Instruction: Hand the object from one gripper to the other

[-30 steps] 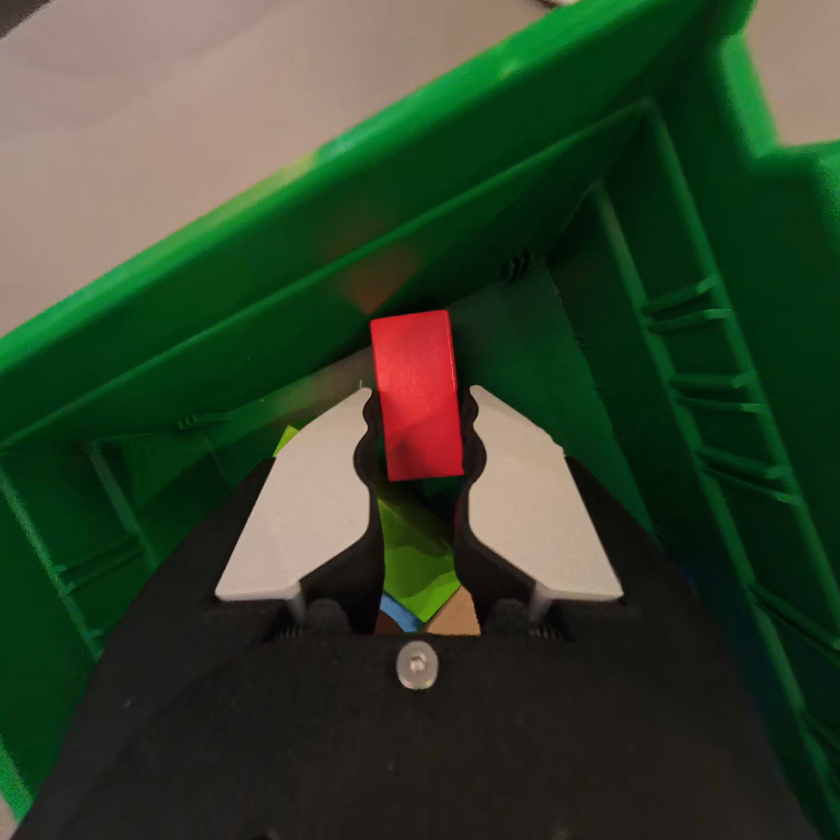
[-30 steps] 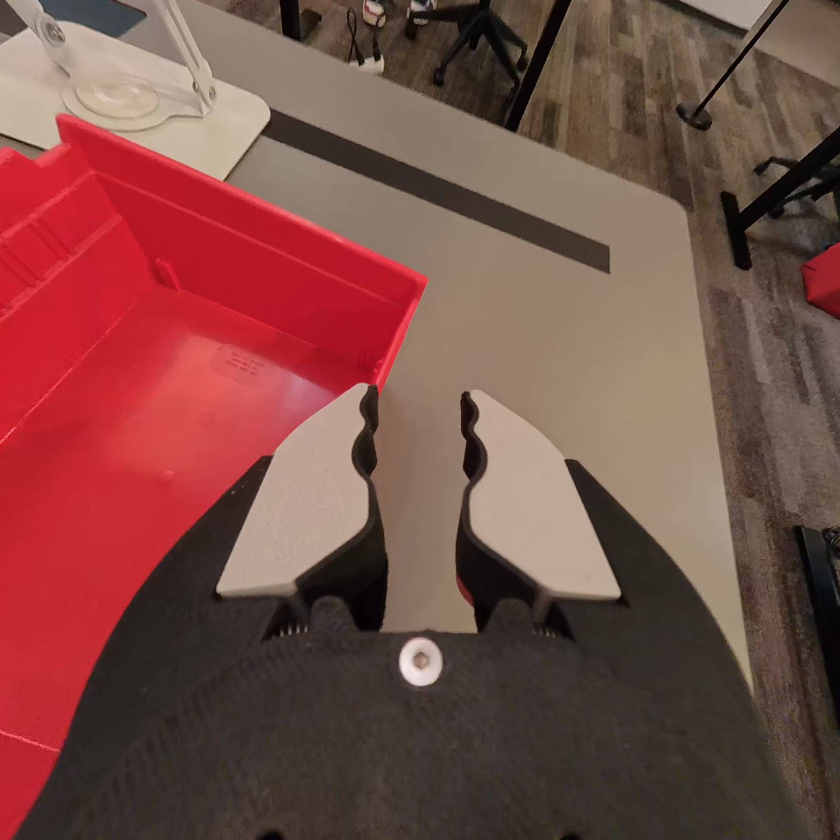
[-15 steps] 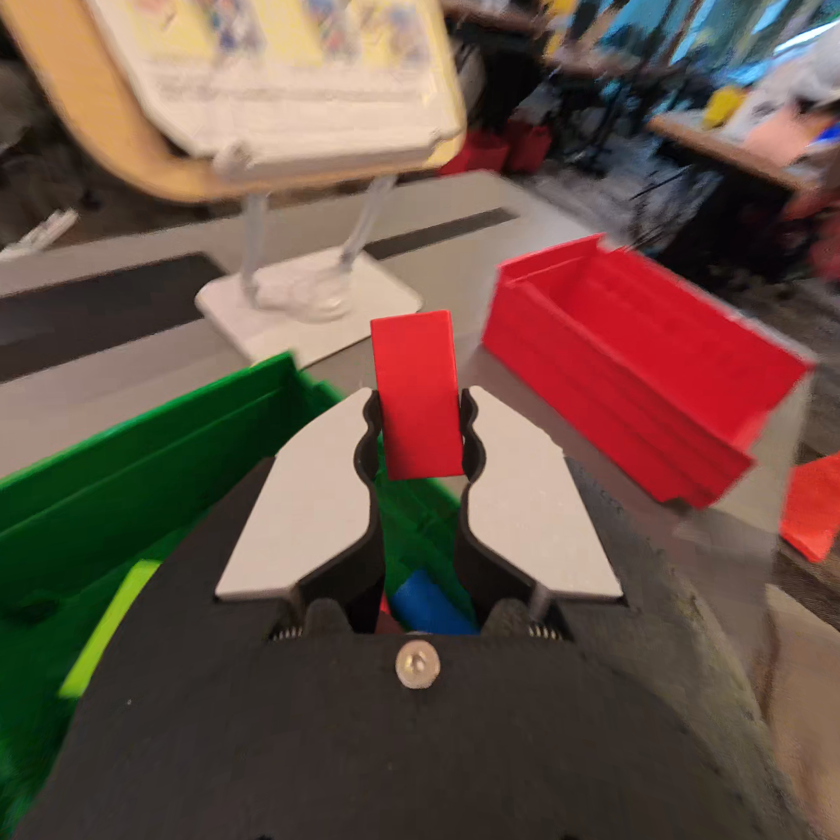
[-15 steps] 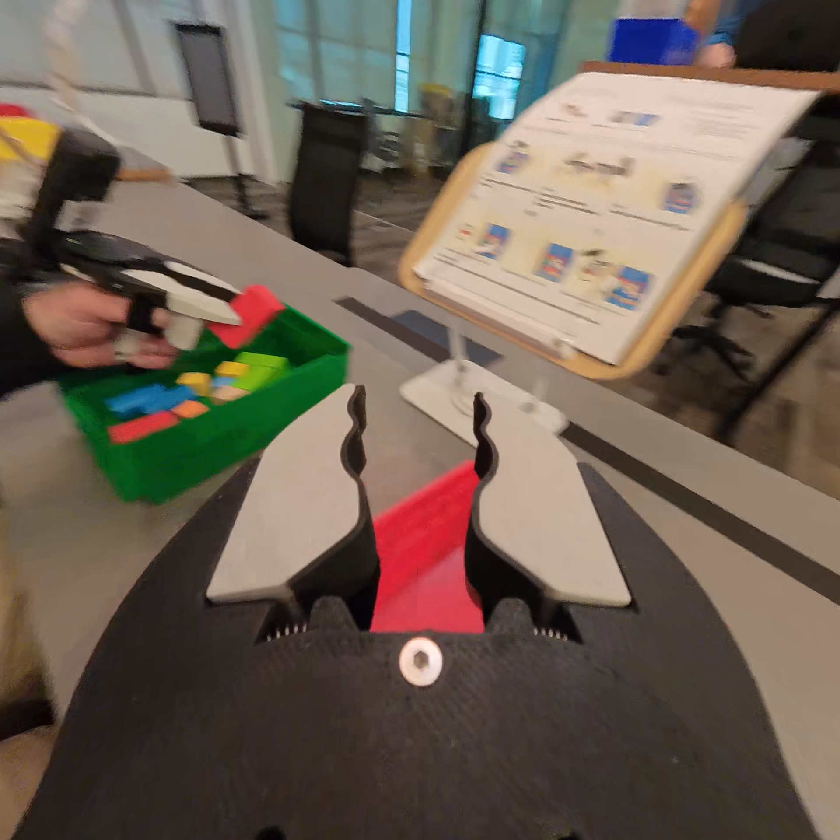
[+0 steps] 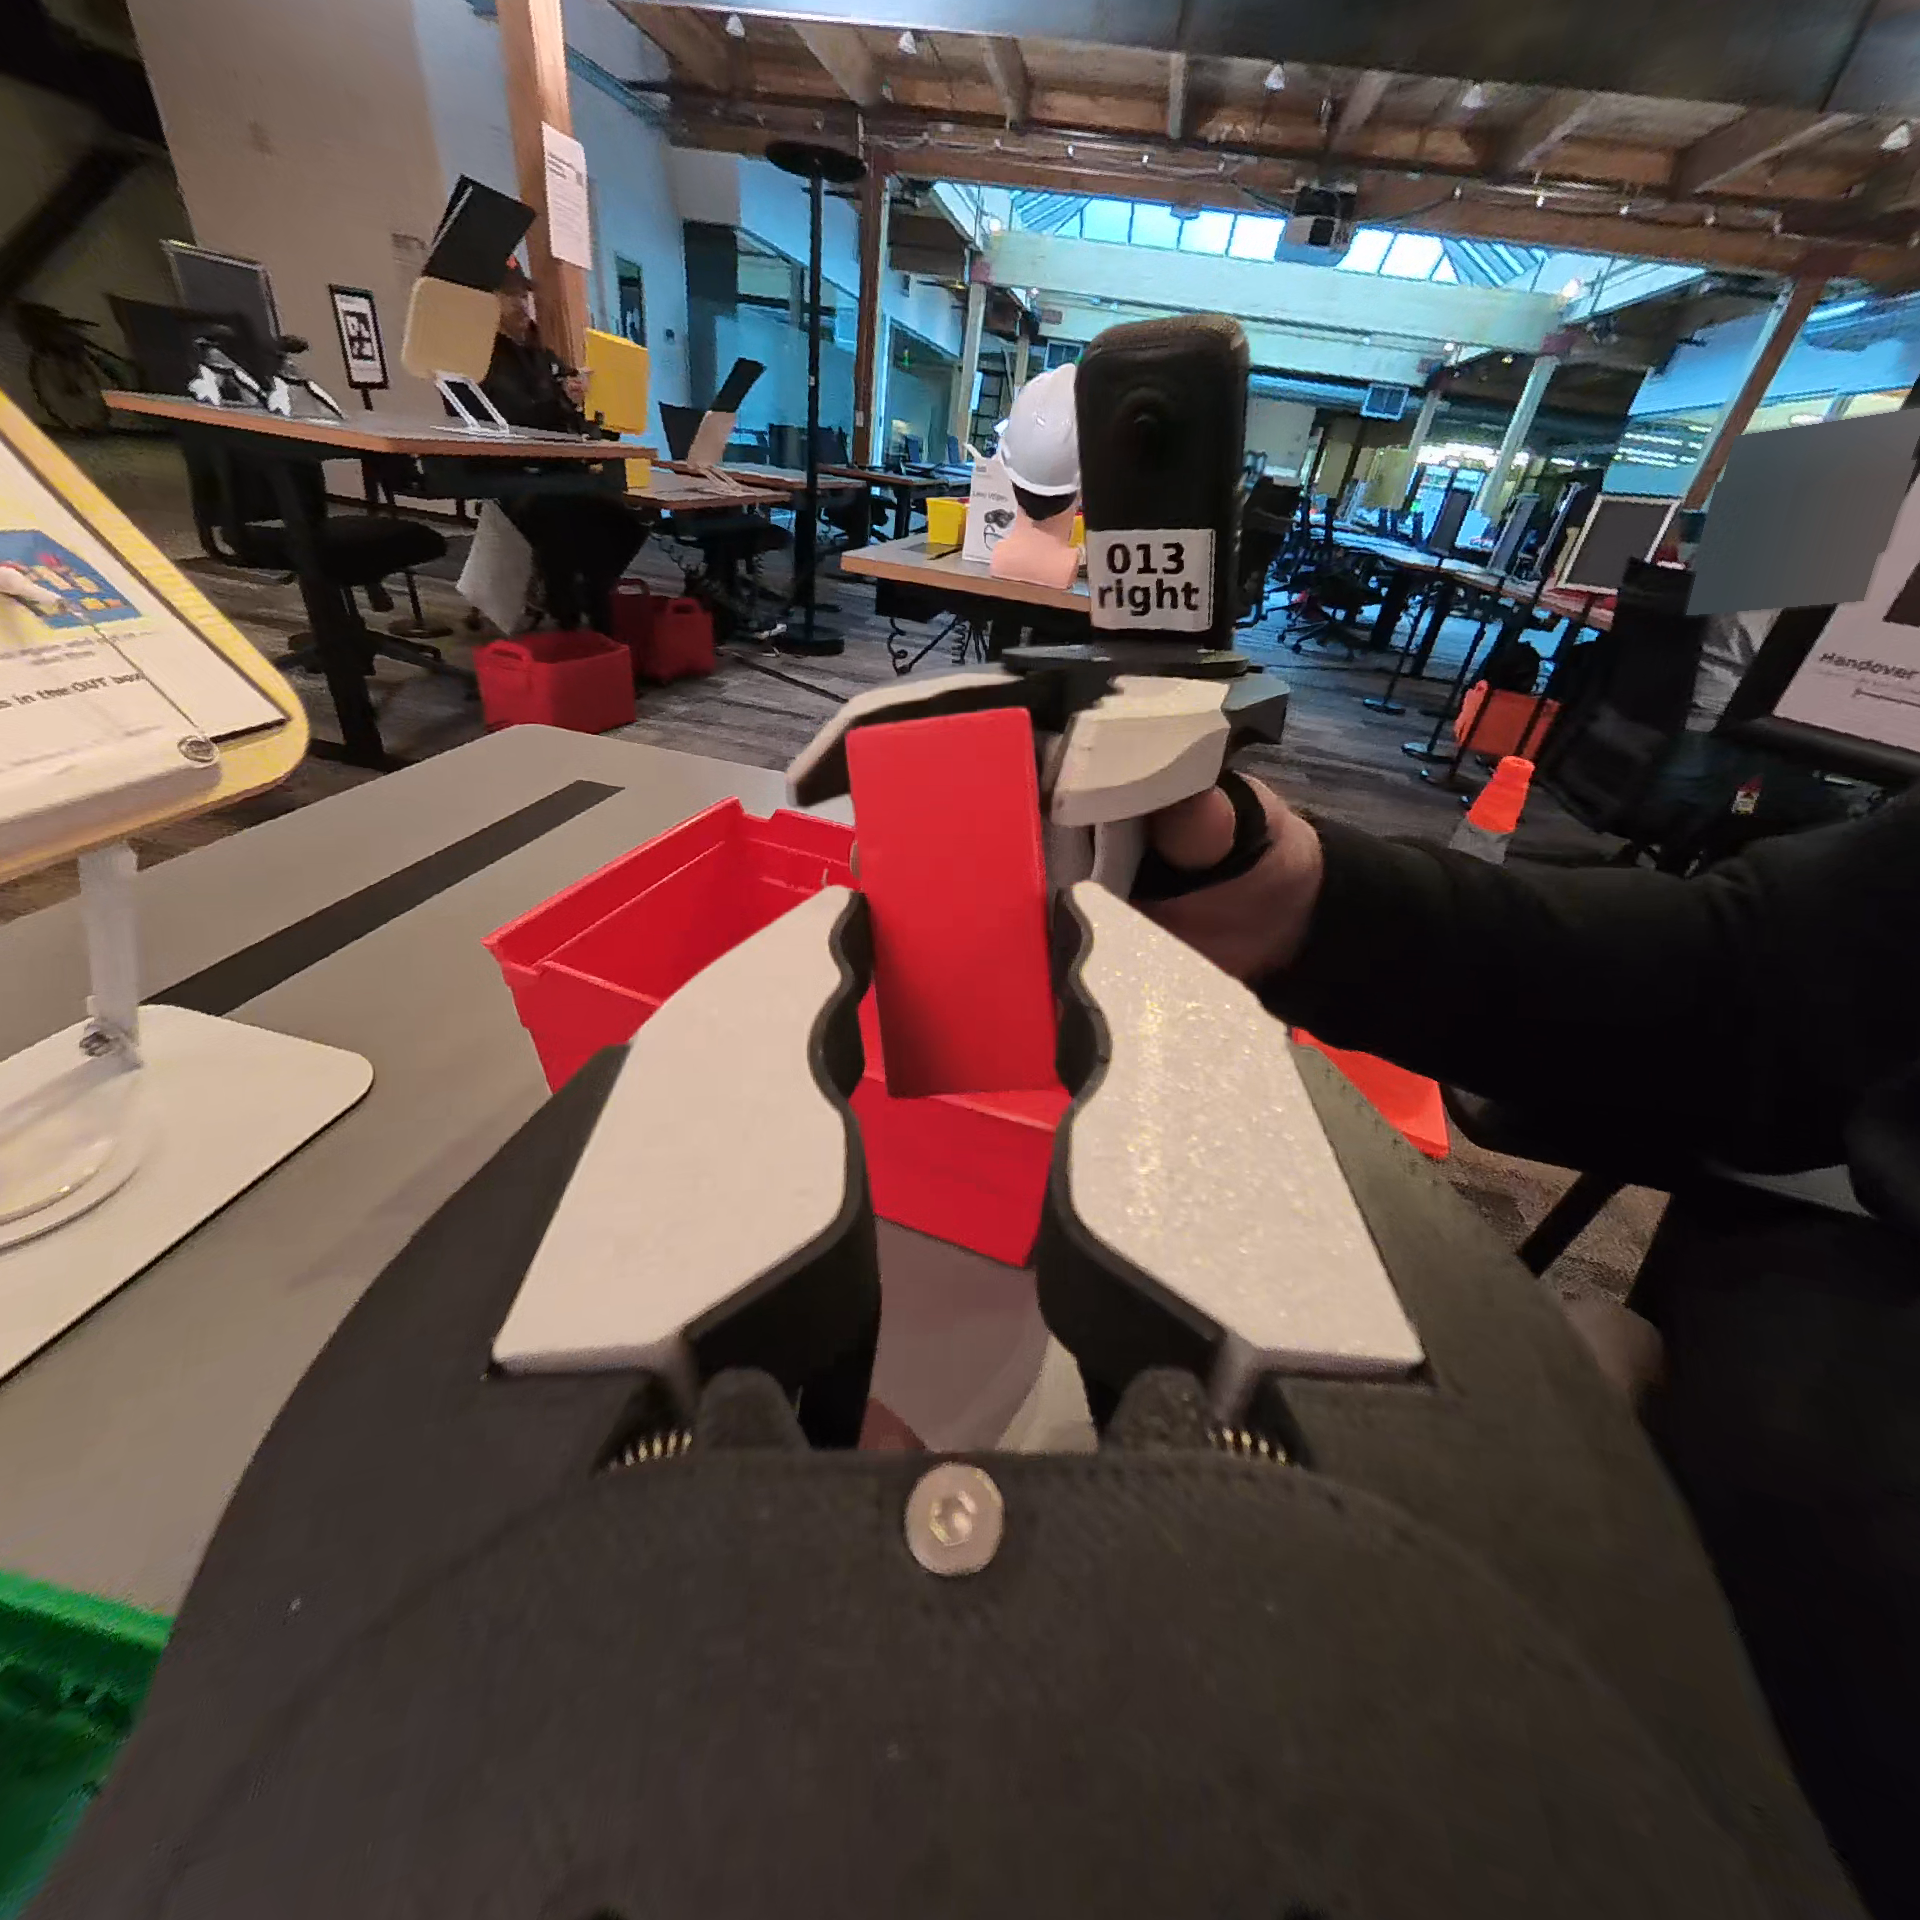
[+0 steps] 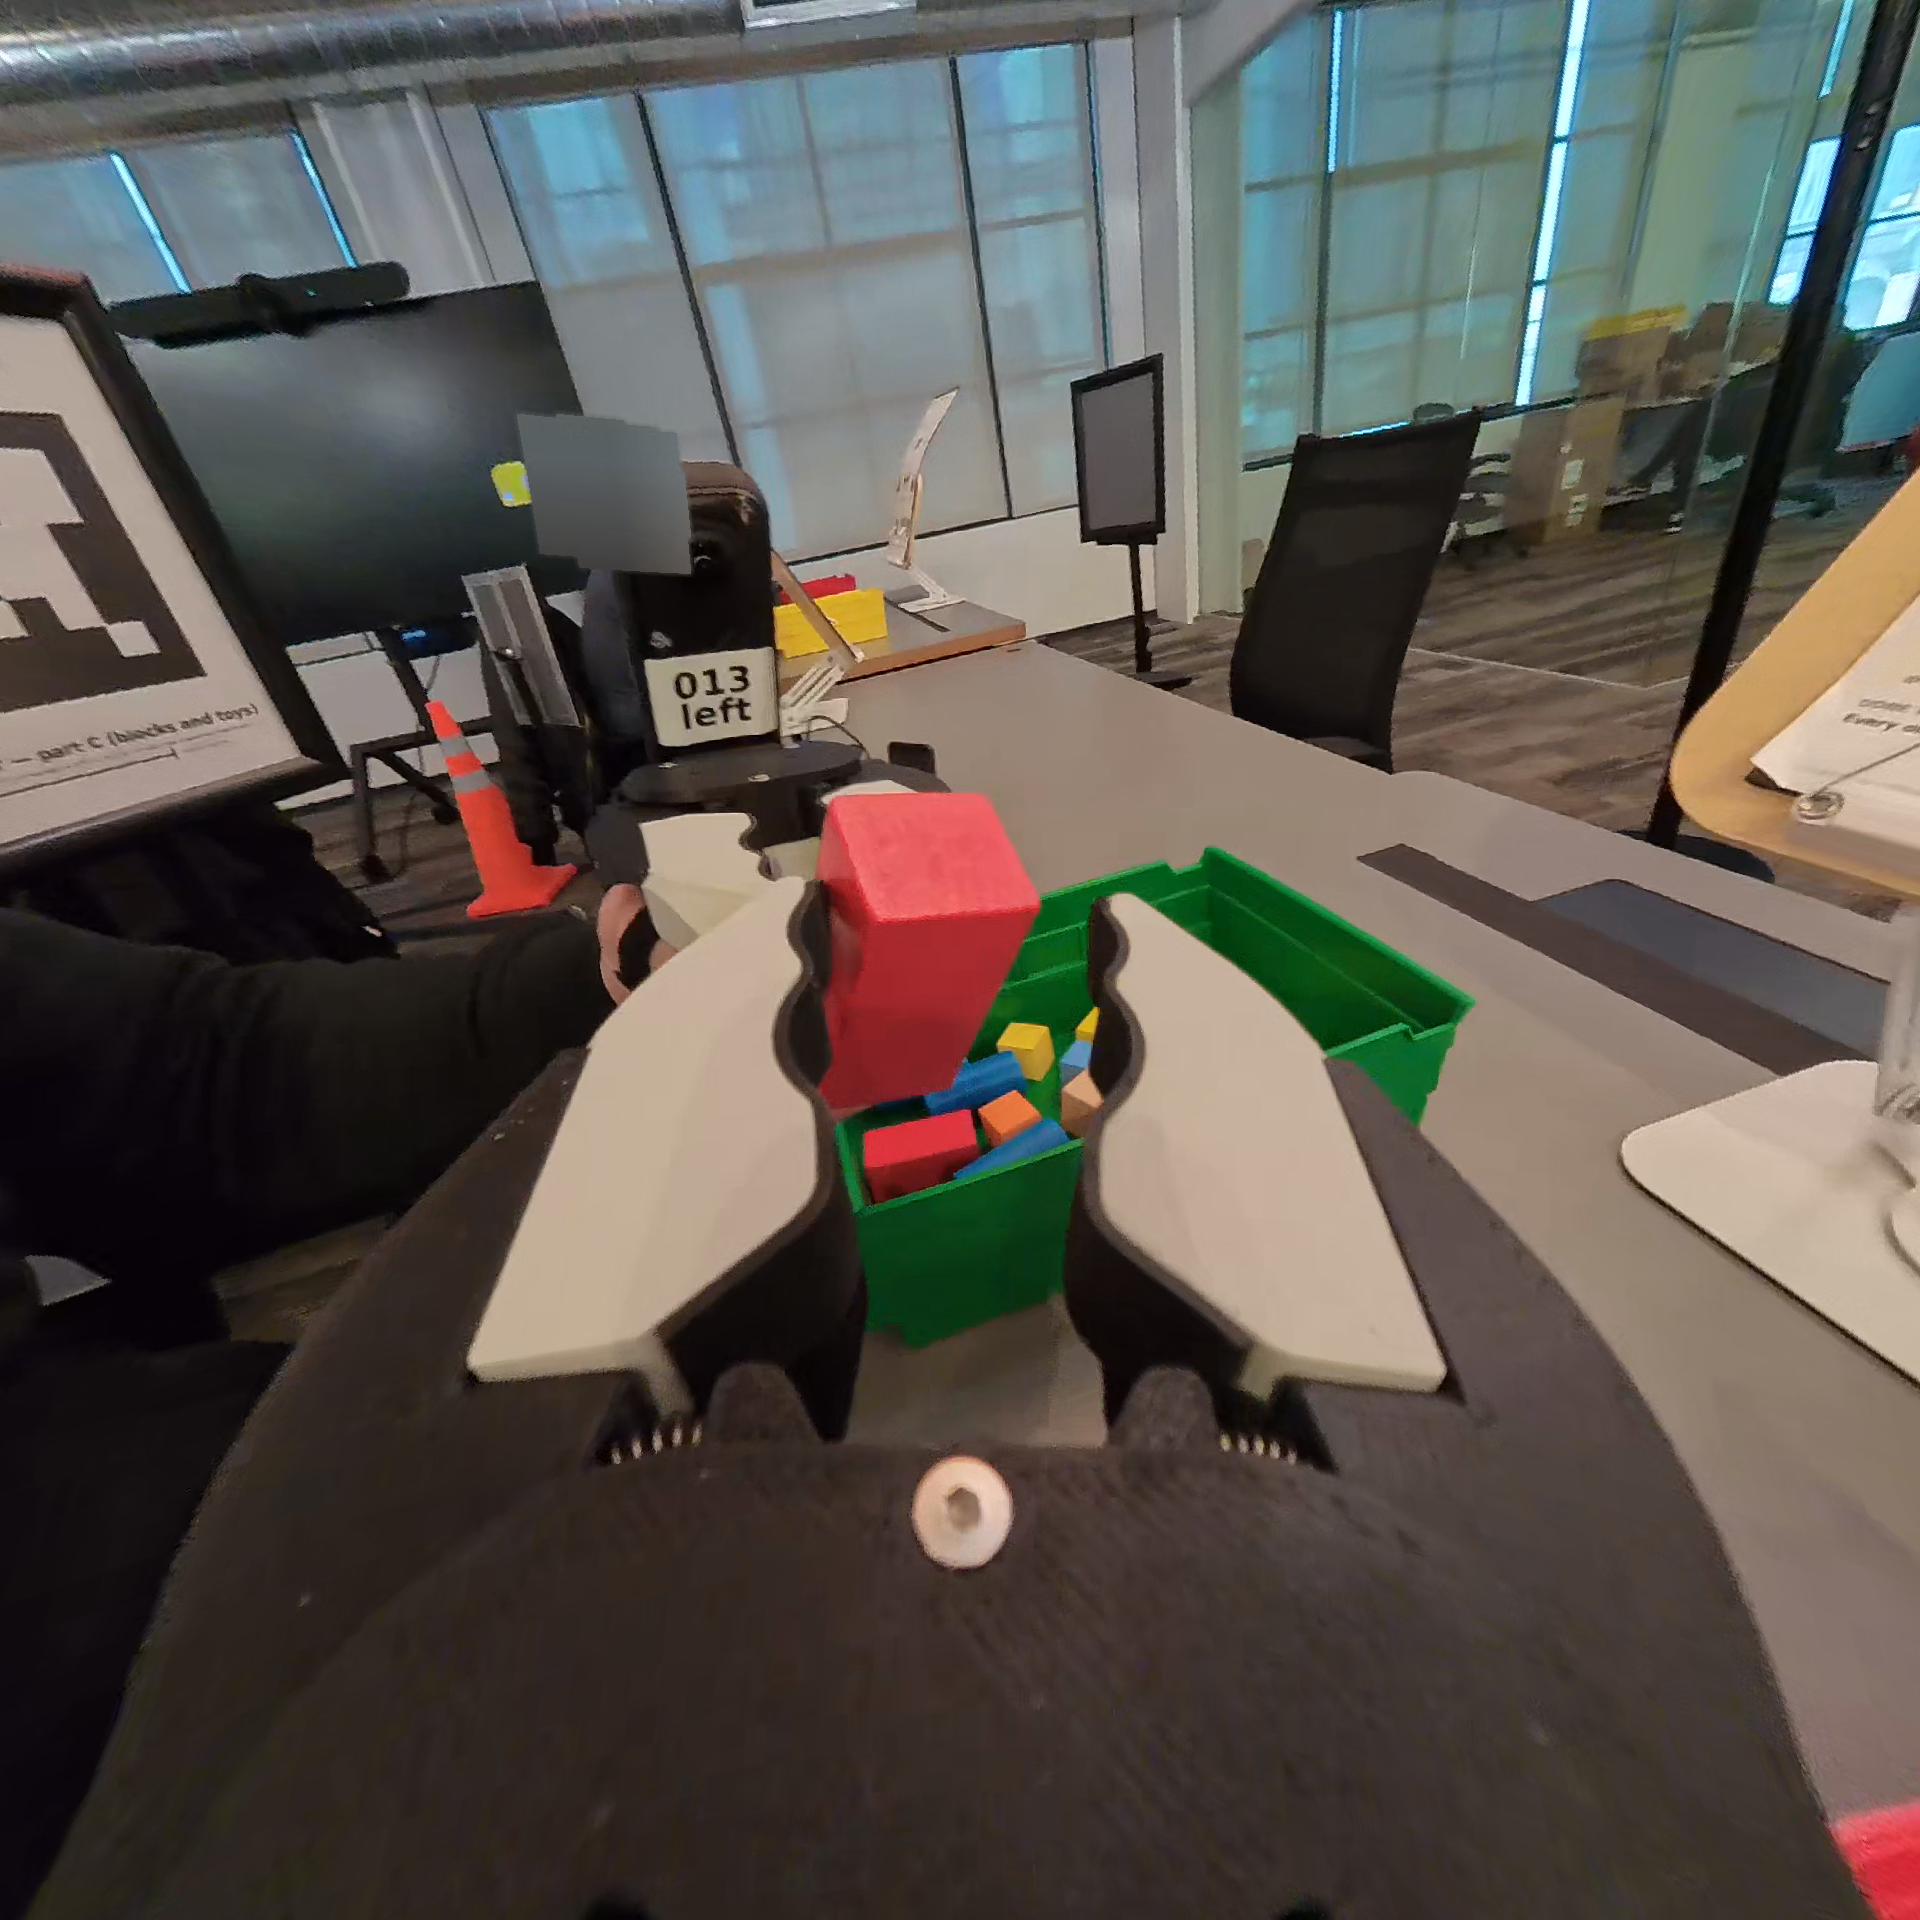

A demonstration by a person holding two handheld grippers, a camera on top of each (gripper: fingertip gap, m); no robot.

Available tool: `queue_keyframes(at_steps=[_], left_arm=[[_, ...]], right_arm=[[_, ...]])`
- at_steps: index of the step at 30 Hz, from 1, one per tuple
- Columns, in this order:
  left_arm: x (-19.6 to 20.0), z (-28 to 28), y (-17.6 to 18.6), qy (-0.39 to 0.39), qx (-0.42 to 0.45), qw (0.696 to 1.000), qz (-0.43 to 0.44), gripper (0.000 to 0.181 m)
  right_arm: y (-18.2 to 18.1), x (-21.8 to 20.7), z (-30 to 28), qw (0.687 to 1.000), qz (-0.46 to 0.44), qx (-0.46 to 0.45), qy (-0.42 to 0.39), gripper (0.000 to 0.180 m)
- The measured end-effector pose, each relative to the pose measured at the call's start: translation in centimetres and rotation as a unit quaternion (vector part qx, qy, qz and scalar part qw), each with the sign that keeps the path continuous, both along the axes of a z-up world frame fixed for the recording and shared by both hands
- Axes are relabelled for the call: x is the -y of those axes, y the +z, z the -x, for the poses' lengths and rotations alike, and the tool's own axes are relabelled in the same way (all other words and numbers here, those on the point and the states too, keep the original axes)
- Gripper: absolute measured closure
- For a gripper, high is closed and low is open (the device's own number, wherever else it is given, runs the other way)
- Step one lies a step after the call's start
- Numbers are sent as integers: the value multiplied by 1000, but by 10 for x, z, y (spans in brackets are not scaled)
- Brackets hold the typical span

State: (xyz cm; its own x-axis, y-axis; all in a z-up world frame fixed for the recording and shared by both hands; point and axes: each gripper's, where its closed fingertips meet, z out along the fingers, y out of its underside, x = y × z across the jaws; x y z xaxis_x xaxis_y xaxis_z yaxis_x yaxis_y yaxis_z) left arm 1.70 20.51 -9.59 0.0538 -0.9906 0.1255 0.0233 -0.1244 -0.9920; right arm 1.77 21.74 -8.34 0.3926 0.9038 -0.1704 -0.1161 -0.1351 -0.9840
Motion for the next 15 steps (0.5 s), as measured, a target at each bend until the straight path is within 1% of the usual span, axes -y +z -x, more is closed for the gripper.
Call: queue_keyframes(at_steps=[3,9,10,15], left_arm=[[3,-4,-2,-13,5,1000,11,146],[10,-9,-1,-31,23,999,19,147],[11,-9,-1,-33,25,999,19,147],[13,-10,0,-48,53,997,41,147]], right_arm=[[0,6,2,1000,1,-8,20,140],[-4,13,8,997,31,-28,61,140],[-5,15,11,997,29,-28,66,143],[-2,16,12,997,27,-35,67,145]])
